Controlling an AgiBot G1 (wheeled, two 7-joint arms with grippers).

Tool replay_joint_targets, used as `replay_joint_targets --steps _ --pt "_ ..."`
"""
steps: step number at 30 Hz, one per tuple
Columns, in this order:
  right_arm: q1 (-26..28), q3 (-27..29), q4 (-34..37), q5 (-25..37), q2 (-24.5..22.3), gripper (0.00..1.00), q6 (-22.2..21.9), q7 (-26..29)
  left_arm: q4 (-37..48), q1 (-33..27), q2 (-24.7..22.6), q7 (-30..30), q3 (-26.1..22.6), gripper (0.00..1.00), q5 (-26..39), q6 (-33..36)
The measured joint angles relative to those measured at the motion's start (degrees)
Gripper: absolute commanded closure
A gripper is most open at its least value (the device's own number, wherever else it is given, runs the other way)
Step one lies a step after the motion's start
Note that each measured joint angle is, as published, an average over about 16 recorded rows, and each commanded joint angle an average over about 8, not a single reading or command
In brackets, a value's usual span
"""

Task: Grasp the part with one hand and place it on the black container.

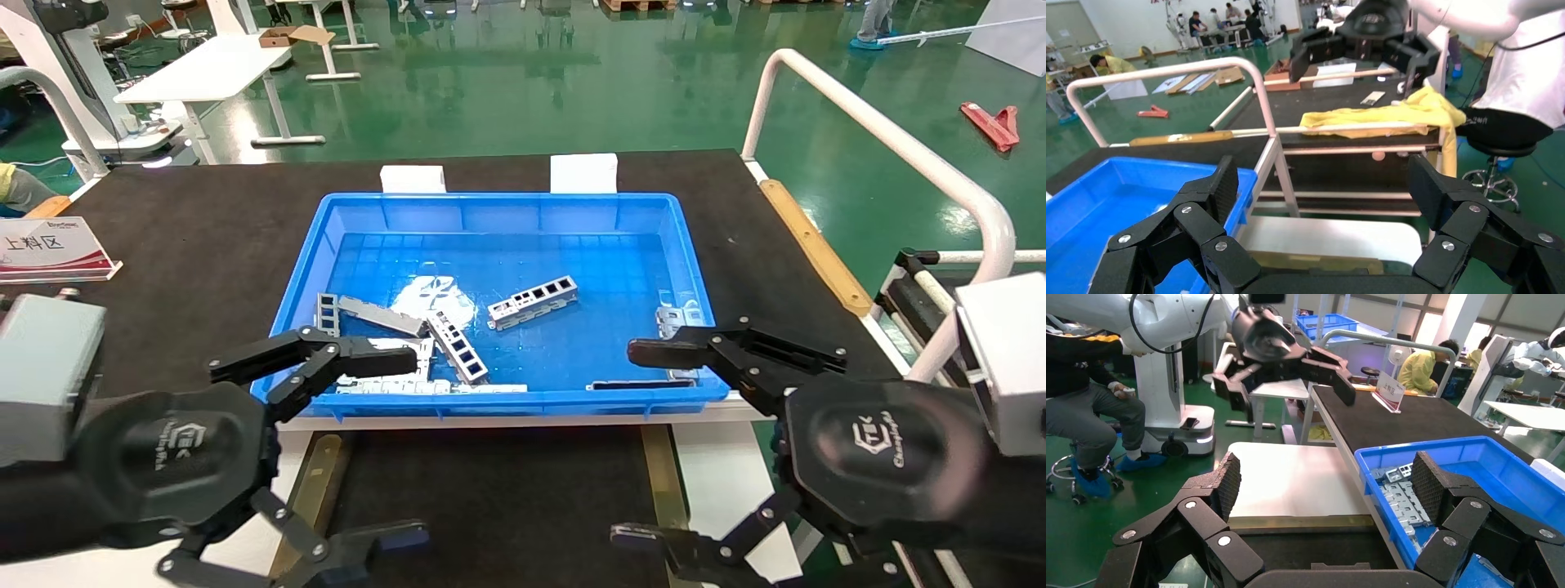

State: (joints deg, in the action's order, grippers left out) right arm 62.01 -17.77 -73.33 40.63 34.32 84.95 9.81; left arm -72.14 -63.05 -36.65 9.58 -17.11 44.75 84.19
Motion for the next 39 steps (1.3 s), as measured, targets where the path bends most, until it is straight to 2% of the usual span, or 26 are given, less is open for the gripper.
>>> replay_joint_targets --steps 10,20,27,39 --pt "0.01 -0.02 0.01 -0.01 -0.01 0.0 0.0 -0.01 4.67 -3.81 -4.29 -1.54 -2.91 0.0 6.74 -2.78" --pt "0.02 -0.05 0.01 -0.03 -0.02 0.0 -0.01 -0.02 14.19 -9.78 -11.84 -3.98 -6.79 0.0 14.75 -6.88" --pt "0.02 -0.06 0.01 -0.04 -0.02 0.0 -0.02 -0.03 24.09 -14.63 -18.79 -7.63 -9.34 0.0 20.16 -10.97" --pt "0.03 -0.09 0.01 -0.06 -0.03 0.0 -0.03 -0.04 46.21 -22.86 -31.7 -17.32 -12.09 0.0 26.67 -20.31"
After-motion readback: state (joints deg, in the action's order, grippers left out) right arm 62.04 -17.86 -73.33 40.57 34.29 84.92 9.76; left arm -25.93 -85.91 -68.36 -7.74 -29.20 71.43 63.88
